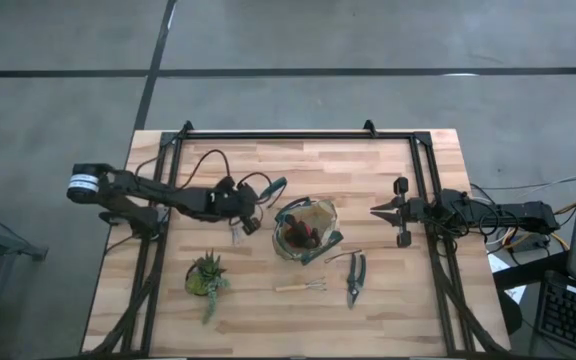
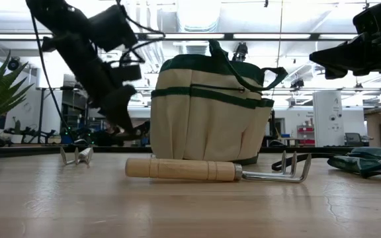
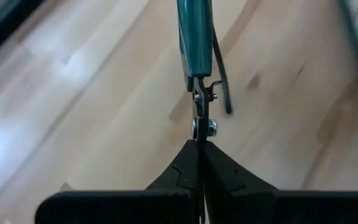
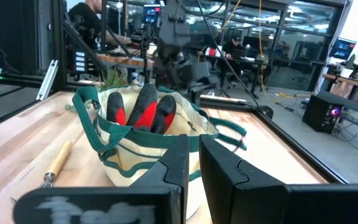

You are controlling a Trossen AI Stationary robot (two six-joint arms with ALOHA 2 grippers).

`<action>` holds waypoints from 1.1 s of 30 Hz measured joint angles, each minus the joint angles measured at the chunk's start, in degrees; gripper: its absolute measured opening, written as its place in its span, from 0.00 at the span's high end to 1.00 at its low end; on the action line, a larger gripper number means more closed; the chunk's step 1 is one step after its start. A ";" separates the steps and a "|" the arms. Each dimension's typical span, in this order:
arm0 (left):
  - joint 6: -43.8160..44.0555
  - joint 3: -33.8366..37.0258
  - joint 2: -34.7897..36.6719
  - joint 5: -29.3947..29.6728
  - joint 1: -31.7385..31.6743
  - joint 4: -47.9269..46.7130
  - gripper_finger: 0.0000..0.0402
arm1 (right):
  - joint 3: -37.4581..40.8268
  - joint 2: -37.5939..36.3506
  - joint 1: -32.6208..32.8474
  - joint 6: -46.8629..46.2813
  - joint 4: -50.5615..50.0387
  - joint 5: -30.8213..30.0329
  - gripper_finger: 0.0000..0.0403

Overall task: Pick & Place Garden tools in Gardening bag
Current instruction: Put the top green shear scissors into the green gardening bag

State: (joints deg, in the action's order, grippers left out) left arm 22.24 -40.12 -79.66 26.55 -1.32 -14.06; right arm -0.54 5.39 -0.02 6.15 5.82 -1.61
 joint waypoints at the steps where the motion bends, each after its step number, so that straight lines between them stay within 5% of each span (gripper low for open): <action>1: -0.45 -0.42 0.67 0.00 0.00 0.06 0.98 | 0.00 0.00 0.01 -0.06 0.00 0.00 0.92; 8: -1.58 -3.67 6.24 -0.44 -0.02 0.74 0.98 | 0.00 0.00 0.00 0.00 0.00 0.00 0.92; 16: -1.43 -3.99 11.45 -9.12 0.19 11.36 0.98 | 0.00 0.02 -0.01 0.00 0.00 0.02 0.92; 23: -0.87 -3.76 11.08 -17.49 1.16 21.44 0.98 | 0.00 0.02 -0.01 5.85 -0.01 0.01 0.92; 33: 0.98 -3.72 8.39 -23.96 3.90 33.41 0.98 | 0.00 0.02 -0.01 0.84 1.15 0.15 0.92</action>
State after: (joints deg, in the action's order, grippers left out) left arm 23.22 -43.83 -71.27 2.58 2.58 19.35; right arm -0.54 5.41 -0.03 6.99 6.98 -1.45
